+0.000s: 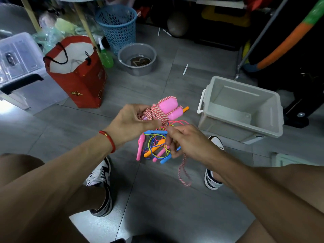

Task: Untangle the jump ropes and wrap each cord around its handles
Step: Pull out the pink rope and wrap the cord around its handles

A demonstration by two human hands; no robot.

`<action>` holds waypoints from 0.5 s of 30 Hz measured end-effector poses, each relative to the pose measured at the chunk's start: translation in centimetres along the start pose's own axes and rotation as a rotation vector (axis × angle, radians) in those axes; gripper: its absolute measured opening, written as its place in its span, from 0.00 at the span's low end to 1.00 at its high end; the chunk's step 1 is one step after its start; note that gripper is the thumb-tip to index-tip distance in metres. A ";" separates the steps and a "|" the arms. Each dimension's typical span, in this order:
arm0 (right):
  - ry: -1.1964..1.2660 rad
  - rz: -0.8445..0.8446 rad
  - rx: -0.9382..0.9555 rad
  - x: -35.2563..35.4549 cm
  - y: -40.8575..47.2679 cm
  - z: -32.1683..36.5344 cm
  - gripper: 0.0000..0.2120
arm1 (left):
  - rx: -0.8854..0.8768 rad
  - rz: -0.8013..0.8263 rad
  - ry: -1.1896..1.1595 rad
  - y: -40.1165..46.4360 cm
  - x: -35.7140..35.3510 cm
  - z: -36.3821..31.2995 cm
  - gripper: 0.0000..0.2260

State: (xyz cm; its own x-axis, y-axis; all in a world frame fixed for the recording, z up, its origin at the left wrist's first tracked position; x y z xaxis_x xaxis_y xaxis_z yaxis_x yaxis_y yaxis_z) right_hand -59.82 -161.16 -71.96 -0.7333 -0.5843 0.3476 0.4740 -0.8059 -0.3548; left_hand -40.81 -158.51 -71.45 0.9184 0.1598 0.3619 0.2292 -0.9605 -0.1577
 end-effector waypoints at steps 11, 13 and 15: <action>-0.217 -0.432 0.100 0.1 0.4 1.5 0.30 | -0.464 -0.384 0.745 -1.8 -3.6 -1.0 0.22; -0.245 -0.516 0.151 0.1 0.4 1.5 0.32 | -0.498 -0.379 0.708 -1.7 -3.6 -1.0 0.24; -0.218 -0.547 0.158 0.2 0.5 1.6 0.32 | -0.520 -0.365 0.669 -1.6 -3.3 -1.1 0.25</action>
State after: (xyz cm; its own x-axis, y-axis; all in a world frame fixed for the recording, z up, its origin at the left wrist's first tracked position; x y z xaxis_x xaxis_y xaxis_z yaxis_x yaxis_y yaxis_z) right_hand -58.94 -161.81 -70.70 -0.7821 -0.0741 0.6187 0.1358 -0.9893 0.0531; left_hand -44.54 -157.74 -71.39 0.4031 0.4634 0.7892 0.1452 -0.8838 0.4448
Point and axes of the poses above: each hand's wrist, its own y-axis towards the middle knuckle, its own x-axis out of the back of the hand, z = x × y, the point moved 1 cm from there along y, towards the middle knuckle, and after that the axes turned 7 degrees about -z, right-handed, at the moved point
